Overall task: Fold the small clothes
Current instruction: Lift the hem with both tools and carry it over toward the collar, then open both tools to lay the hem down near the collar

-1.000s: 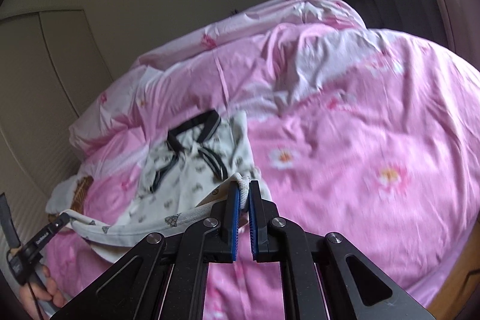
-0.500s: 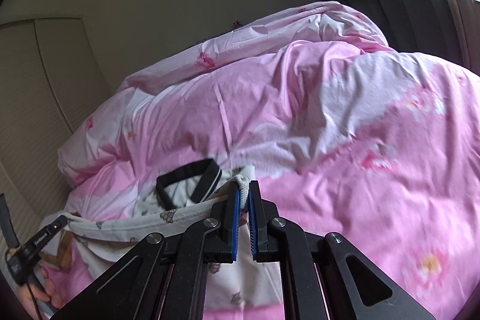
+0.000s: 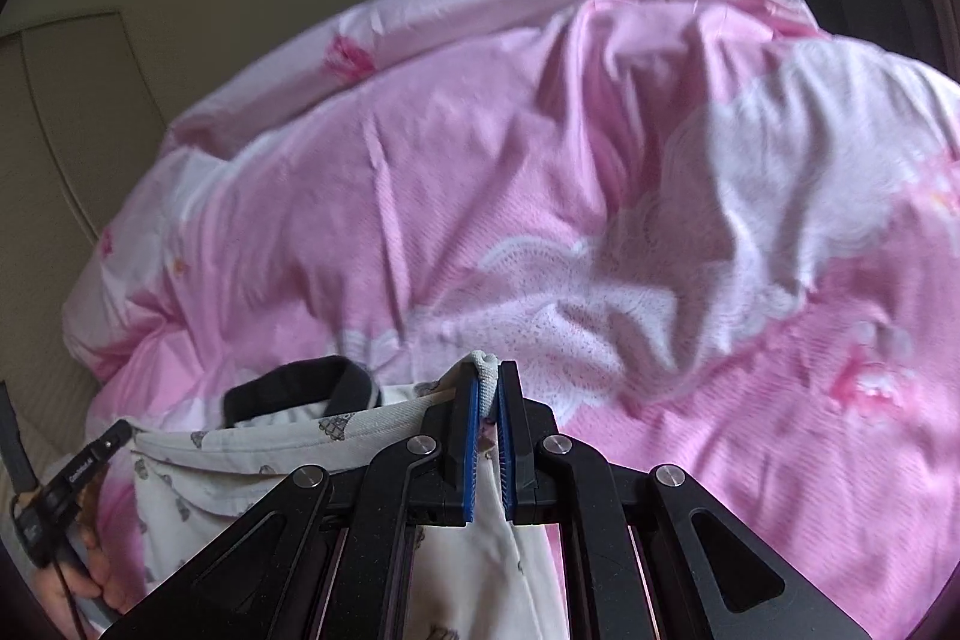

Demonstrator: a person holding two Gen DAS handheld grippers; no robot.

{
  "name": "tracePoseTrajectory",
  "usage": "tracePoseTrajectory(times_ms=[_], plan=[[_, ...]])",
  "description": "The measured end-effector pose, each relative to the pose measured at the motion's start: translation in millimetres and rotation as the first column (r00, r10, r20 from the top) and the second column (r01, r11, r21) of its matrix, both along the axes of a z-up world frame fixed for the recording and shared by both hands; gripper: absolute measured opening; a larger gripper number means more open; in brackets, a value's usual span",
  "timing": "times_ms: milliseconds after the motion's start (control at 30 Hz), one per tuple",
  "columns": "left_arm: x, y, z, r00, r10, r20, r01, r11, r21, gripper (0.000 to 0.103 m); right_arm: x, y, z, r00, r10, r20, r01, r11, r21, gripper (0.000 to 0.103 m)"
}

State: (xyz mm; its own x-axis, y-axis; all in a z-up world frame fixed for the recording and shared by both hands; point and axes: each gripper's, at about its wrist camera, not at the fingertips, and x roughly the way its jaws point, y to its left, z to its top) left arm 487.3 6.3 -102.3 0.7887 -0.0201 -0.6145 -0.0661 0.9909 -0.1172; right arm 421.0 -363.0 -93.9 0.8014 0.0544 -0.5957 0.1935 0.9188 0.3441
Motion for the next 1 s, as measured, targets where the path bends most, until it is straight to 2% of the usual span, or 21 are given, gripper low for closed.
tracePoseTrajectory(times_ms=[300,433,467,533,567,600,633,667,833,1000], plan=[[29.5,-4.4,-40.8,0.997,-0.006,-0.071,0.008,0.999,0.035,0.007,36.0,-2.8,-36.4,0.997,0.0,-0.079,-0.001,1.0,-0.014,0.007],[32.8,-3.2,-49.7,0.995,-0.022,-0.095,0.025,0.999,0.03,0.008,44.6,-1.3,-50.0,0.994,0.012,-0.112,-0.014,1.0,-0.014,0.008],[32.4,-2.7,-48.7,0.995,-0.026,-0.095,0.029,0.999,0.031,0.012,45.9,0.6,-51.5,0.993,0.02,-0.115,-0.021,1.0,-0.013,0.008],[27.3,-2.1,-43.0,0.996,-0.041,-0.077,0.044,0.998,0.033,0.019,45.0,3.2,-50.9,0.993,0.022,-0.112,-0.024,1.0,-0.017,0.012],[23.1,-2.1,-38.4,0.997,-0.046,-0.064,0.049,0.998,0.046,0.027,43.4,4.5,-48.7,0.994,0.026,-0.106,-0.028,0.999,-0.019,0.015],[19.4,-2.8,-34.4,0.997,-0.051,-0.054,0.054,0.997,0.056,0.033,40.8,5.9,-45.3,0.995,0.028,-0.094,-0.03,0.999,-0.024,0.026],[12.4,-3.8,-28.4,0.997,-0.06,-0.038,0.063,0.996,0.07,0.036,36.8,7.8,-40.5,0.997,0.022,-0.08,-0.026,0.999,-0.041,0.04],[7.9,-4.0,-24.0,0.997,-0.066,-0.029,0.068,0.995,0.08,0.037,32.1,9.8,-35.0,0.998,0.016,-0.062,-0.02,0.998,-0.062,0.044],[-20.0,-10.4,-11.3,0.991,-0.131,-0.026,0.133,0.984,0.115,0.036,10.9,23.2,-9.5,0.999,0.042,0.009,-0.04,0.988,-0.15,0.045],[-37.9,-31.0,-17.4,0.966,-0.242,-0.091,0.25,0.962,0.105,0.036,3.1,52.4,-5.7,0.985,0.173,-0.01,-0.172,0.973,-0.151,0.045]])
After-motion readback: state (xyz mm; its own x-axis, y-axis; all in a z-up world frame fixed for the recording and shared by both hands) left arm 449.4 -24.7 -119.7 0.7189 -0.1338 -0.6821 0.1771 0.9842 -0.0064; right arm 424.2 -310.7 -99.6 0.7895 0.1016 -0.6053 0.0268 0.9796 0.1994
